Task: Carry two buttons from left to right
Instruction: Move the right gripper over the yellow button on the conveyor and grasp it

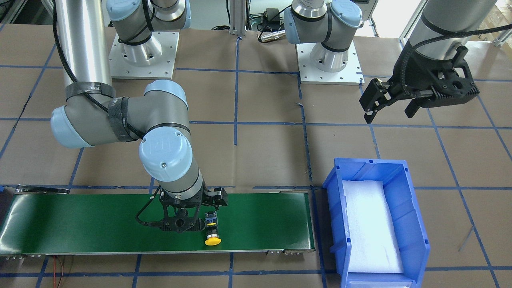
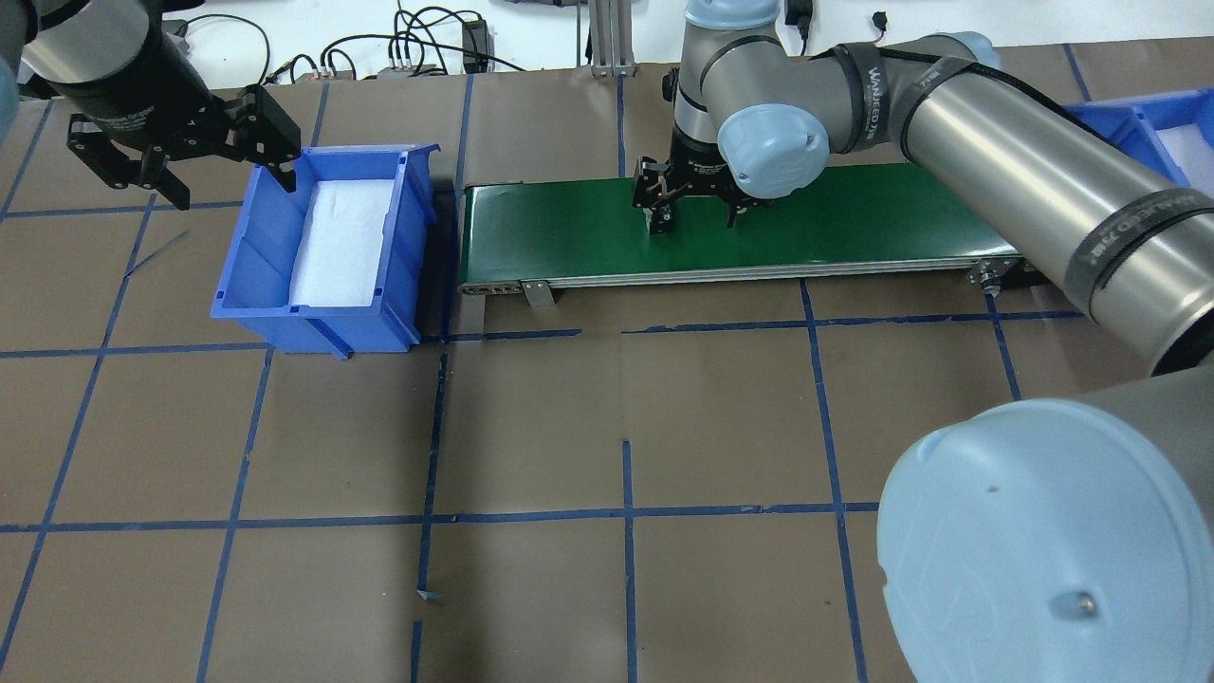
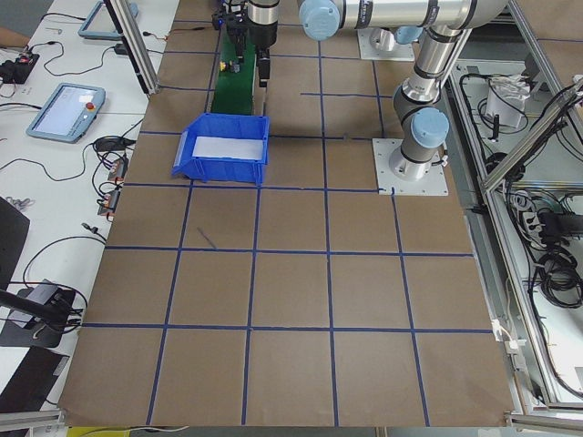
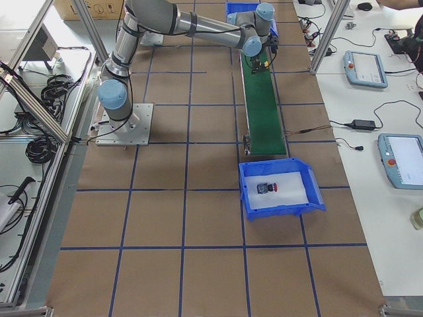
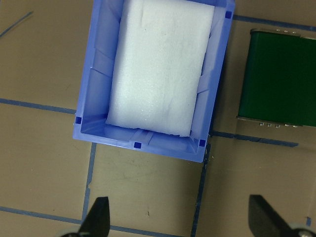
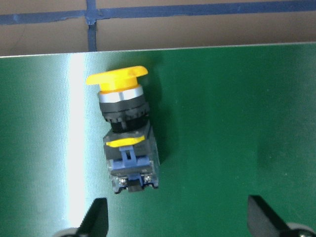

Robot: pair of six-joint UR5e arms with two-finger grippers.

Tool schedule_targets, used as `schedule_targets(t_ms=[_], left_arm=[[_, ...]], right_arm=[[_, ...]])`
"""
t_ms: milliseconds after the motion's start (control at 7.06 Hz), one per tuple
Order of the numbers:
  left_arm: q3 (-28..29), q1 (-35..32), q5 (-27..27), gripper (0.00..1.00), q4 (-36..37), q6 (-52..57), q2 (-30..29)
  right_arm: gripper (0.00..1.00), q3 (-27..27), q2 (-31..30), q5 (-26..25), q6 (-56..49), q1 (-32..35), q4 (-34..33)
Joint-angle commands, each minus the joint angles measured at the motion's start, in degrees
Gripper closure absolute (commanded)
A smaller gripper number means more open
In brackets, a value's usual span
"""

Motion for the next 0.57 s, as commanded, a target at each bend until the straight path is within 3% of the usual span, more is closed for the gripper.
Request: schedule_targets(t_ms=[0, 283, 425], left_arm=[[-1.1, -0.18, 0.0, 0.0, -0.24, -0.05, -0.18], [-1.19, -0.27, 0.26, 0.0, -1.11, -0.05, 0.35], [-1.37, -0.27, 0.35, 0.0, -1.12, -0.05, 0.09]], right_arm=[[0.0, -0.11, 1.12, -0.13, -0.23, 0.02, -2.78], [0.0, -0.37, 2.45, -0.13, -0.59, -0.24, -4.99], [0.13, -0.63, 2.45, -0.13, -0.85, -0.5, -5.0]])
